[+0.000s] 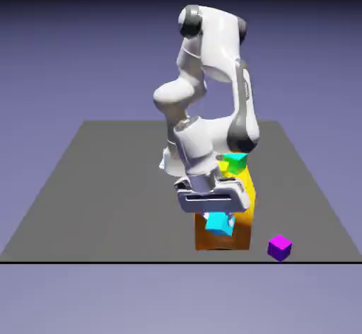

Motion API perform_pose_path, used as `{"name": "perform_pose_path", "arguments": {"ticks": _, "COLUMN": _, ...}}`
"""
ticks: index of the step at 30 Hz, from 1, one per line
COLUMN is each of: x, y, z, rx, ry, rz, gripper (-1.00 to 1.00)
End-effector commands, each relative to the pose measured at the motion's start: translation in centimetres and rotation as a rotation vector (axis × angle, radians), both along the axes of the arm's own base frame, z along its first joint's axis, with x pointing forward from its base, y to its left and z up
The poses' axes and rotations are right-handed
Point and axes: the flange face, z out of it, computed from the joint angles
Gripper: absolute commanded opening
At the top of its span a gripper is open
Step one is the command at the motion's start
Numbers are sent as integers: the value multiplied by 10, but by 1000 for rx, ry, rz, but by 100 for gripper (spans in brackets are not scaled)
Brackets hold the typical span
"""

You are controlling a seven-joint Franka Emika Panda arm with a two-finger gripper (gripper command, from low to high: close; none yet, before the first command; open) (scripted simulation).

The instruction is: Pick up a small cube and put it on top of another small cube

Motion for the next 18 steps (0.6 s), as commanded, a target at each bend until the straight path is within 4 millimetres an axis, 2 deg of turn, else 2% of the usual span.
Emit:
{"name": "perform_pose_path", "arguments": {"ticks": 1, "x": 3, "y": 22, "z": -2, "rx": -22, "ry": 3, "rz": 80, "gripper": -100}}
{"name": "perform_pose_path", "arguments": {"ticks": 4, "x": 6, "y": 88, "z": -8, "rx": -80, "ry": 11, "rz": 314, "gripper": -100}}
{"name": "perform_pose_path", "arguments": {"ticks": 8, "x": -2, "y": 173, "z": -18, "rx": -151, "ry": 18, "rz": 611, "gripper": -100}}
{"name": "perform_pose_path", "arguments": {"ticks": 13, "x": -26, "y": 270, "z": -29, "rx": -231, "ry": 11, "rz": 956, "gripper": -100}}
{"name": "perform_pose_path", "arguments": {"ticks": 18, "x": -59, "y": 354, "z": -32, "rx": -302, "ry": -19, "rz": 1262, "gripper": -100}}
